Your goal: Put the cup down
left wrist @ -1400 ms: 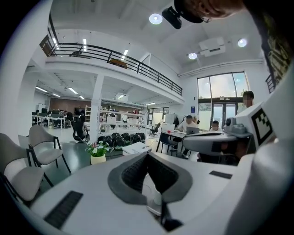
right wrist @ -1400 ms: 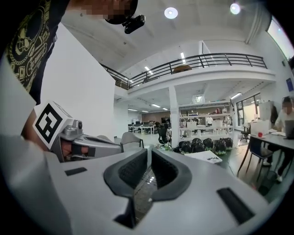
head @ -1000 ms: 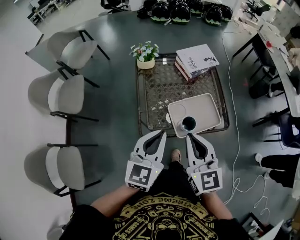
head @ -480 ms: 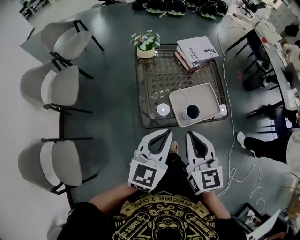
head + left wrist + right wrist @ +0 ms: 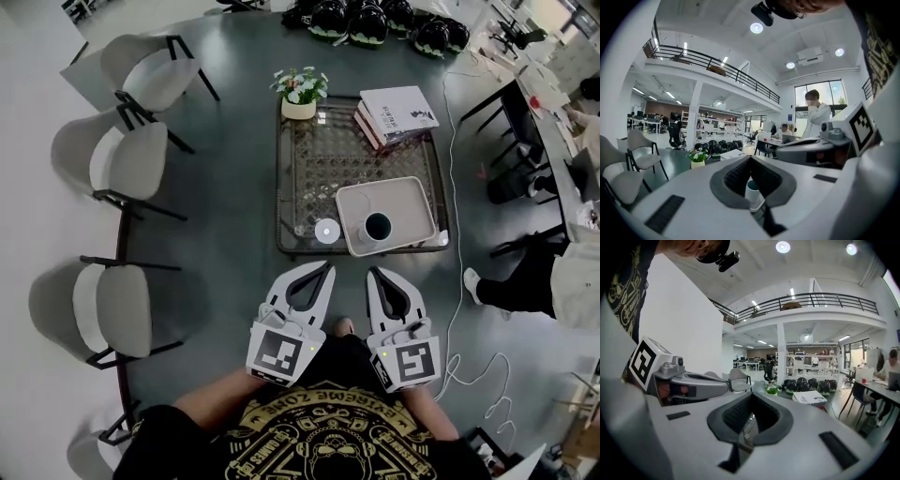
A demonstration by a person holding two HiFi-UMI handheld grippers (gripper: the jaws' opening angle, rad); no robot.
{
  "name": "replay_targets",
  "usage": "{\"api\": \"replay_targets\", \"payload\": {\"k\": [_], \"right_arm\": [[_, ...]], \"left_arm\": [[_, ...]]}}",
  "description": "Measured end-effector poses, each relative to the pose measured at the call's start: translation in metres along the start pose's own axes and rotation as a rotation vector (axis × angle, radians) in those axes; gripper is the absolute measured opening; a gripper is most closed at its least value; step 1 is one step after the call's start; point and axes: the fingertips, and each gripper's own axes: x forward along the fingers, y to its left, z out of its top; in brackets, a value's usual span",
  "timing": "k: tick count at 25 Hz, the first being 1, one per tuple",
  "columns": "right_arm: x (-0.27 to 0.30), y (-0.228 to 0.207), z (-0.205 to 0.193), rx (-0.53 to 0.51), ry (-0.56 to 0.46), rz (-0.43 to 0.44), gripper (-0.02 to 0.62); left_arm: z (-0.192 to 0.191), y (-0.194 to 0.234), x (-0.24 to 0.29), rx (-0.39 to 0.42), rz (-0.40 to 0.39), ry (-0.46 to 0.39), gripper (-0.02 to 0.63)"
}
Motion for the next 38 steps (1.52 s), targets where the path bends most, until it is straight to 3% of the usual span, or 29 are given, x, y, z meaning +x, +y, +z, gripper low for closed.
{"api": "replay_targets", "payload": {"k": [7, 12, 15, 21, 25, 29, 38], "right_arm": [[-0.039, -0.026, -0.013, -0.03, -0.007, 0.073, 0.006], [-0.07, -0.039, -0.026, 0.001, -0.017, 0.166, 0.006], [-0.085, -0.043, -0.035, 0.005, -0.016, 0.212, 0.006], [-0.105, -0.038, -0.046, -0.014, -0.022, 0.283, 0.006], [-0.114, -0.03, -0.048, -0.015, -0.017, 0.304, 0.006], [-0.117, -0.022, -0.054, -0.02, -0.005, 0.311, 0.006], [-0.118, -0.024, -0.067, -0.008, 0.014, 0.282, 0.005]], "left_arm": [[-0.006, -0.044, -0.001, -0.014, 0.14, 0.009, -0.011], [-0.006, -0.088, 0.002, 0.008, 0.194, -0.024, -0.011], [-0.02, -0.108, -0.002, -0.013, 0.235, 0.008, -0.011], [-0.029, -0.129, -0.015, -0.001, 0.299, 0.004, -0.011], [-0.034, -0.134, -0.023, -0.006, 0.309, 0.015, -0.011], [-0.031, -0.134, -0.026, 0.04, 0.306, 0.003, -0.011], [-0.044, -0.131, -0.033, 0.014, 0.337, 0.008, -0.011]]}}
